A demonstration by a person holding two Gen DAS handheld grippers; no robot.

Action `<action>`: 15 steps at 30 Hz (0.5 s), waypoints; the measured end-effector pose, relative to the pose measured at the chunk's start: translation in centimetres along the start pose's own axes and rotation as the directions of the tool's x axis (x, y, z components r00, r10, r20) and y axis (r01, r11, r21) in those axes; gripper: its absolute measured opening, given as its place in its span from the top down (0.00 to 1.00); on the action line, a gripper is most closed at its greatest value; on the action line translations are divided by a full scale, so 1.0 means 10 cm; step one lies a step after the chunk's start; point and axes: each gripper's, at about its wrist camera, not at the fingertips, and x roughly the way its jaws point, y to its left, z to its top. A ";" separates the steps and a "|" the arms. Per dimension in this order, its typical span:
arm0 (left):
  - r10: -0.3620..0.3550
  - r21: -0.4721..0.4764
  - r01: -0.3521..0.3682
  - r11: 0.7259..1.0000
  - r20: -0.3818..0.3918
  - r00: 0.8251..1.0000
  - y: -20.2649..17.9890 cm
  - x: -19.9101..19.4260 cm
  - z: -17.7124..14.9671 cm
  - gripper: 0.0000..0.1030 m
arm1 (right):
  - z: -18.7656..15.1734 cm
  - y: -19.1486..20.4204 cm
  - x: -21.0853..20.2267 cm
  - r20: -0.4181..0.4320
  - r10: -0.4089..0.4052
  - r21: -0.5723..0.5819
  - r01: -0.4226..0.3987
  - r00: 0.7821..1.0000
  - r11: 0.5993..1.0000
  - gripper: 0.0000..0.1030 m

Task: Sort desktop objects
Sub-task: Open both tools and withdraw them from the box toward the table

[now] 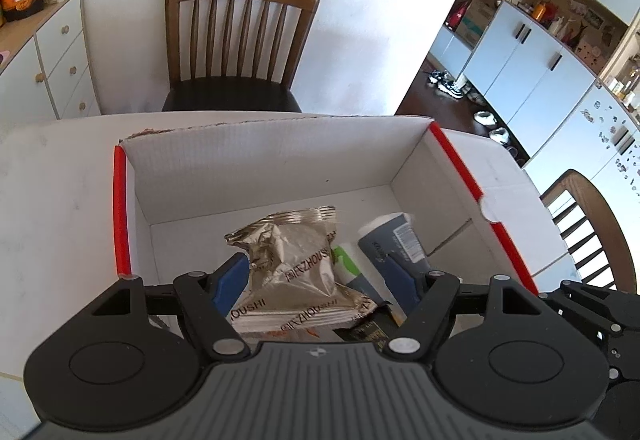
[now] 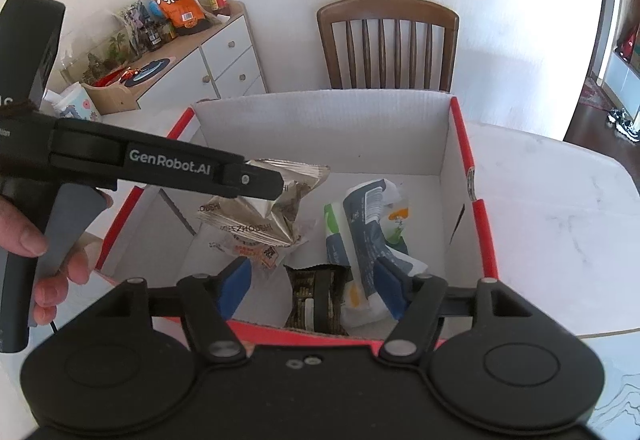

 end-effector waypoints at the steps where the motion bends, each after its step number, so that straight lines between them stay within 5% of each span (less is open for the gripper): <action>1: -0.002 0.003 0.002 1.000 0.004 1.000 -0.01 -0.03 -0.01 0.28 | 0.00 0.00 -0.03 0.003 0.001 -0.003 -0.001 1.000 1.000 0.35; 3: -0.005 0.008 0.005 1.000 0.016 1.000 -0.04 -0.10 -0.03 0.20 | -0.01 0.01 -0.09 0.011 0.000 -0.011 0.000 1.000 1.000 0.34; 15: -0.027 0.067 0.023 0.997 0.061 0.998 -0.25 -0.48 -0.25 0.19 | -0.12 0.02 -0.47 0.049 0.020 -0.035 -0.018 0.999 0.999 0.32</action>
